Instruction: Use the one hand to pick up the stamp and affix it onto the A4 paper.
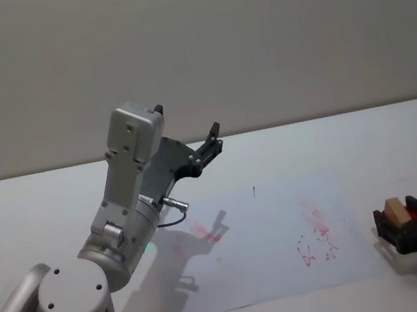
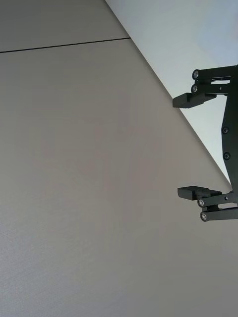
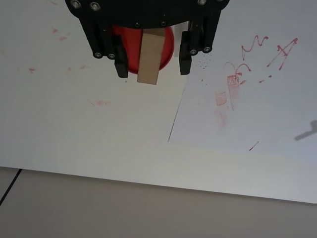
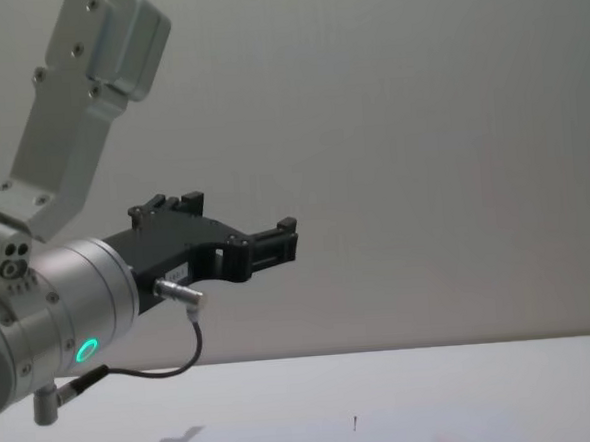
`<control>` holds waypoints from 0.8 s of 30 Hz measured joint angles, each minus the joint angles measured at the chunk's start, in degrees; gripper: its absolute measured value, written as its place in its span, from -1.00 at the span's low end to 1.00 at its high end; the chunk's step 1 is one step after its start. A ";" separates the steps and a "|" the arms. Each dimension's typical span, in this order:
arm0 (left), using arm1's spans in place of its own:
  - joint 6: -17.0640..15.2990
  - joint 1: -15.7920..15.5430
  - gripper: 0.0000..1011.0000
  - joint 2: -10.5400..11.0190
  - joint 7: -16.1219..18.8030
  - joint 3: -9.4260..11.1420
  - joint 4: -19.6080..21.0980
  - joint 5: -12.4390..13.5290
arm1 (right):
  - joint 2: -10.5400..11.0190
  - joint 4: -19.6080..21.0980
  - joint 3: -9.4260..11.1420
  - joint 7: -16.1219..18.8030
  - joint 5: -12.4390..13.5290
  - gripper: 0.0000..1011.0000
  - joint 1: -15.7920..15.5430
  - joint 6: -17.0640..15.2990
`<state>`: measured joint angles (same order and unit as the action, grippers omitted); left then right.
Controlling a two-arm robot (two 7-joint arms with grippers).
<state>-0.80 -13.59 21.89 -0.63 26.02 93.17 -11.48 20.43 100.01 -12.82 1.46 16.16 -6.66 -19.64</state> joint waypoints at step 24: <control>0.00 0.00 0.98 0.00 0.00 0.00 0.00 0.00 | -0.06 -0.21 -0.06 1.74 -1.55 -0.57 0.80 1.15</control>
<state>-0.80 -13.59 21.89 -0.63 26.02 93.18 -11.48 20.37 99.80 -12.88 3.21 14.61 -5.86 -18.50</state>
